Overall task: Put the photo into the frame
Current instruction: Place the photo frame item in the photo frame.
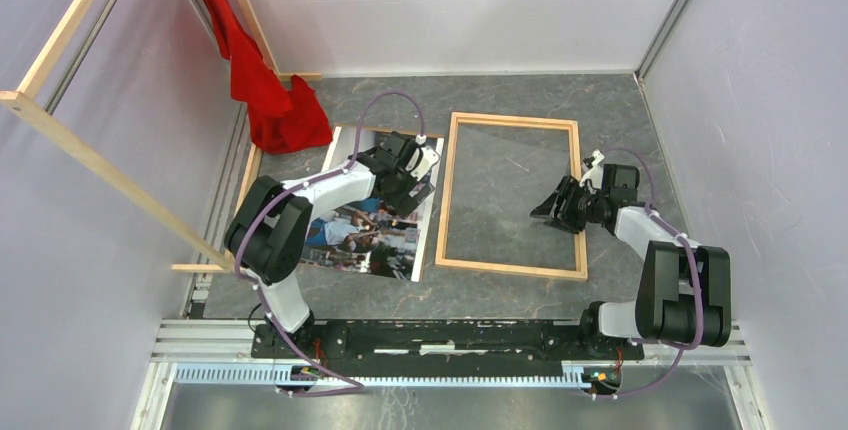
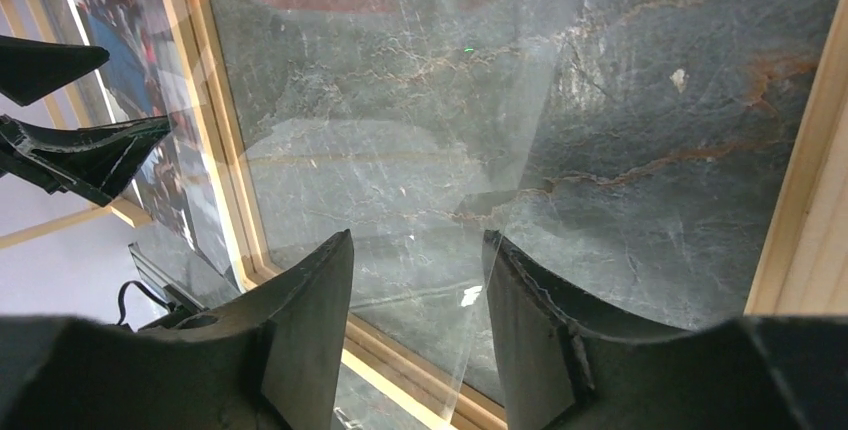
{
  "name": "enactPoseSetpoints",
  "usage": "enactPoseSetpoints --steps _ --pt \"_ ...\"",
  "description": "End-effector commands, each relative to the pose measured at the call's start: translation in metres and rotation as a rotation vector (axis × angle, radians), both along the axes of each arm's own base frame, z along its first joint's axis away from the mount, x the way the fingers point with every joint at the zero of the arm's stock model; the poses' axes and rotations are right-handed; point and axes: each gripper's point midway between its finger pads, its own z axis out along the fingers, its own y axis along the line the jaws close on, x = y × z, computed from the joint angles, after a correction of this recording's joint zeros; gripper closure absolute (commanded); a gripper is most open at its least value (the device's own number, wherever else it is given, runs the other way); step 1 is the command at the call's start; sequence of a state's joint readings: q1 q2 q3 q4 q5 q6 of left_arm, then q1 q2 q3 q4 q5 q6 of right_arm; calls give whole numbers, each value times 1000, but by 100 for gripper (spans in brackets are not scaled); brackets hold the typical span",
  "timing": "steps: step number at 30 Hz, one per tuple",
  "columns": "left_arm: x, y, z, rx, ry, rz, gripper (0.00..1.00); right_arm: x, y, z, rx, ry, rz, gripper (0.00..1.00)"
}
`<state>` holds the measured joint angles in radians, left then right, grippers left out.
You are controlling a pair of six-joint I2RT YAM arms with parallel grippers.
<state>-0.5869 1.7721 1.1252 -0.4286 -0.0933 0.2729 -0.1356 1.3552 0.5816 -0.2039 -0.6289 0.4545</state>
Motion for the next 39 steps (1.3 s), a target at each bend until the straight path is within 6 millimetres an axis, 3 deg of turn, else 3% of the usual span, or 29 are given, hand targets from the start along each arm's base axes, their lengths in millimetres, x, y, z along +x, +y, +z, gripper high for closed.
enactPoseSetpoints --steps 1,8,14,30,39 --pt "8 -11 5 -5 -51 -53 1 5 -2 0 14 -36 -21 40" --pt "3 -17 4 -12 -43 -70 2 -5 -4 -11 18 -5 -61 31" --pt "0 -17 2 -5 -38 -76 2 -22 -2 -25 21 34 -74 30" --pt "-2 -19 2 -3 -39 -89 2 -54 16 -24 122 40 -69 33" --pt "-5 -24 3 -9 -37 -97 2 -44 35 -17 191 6 -47 39"
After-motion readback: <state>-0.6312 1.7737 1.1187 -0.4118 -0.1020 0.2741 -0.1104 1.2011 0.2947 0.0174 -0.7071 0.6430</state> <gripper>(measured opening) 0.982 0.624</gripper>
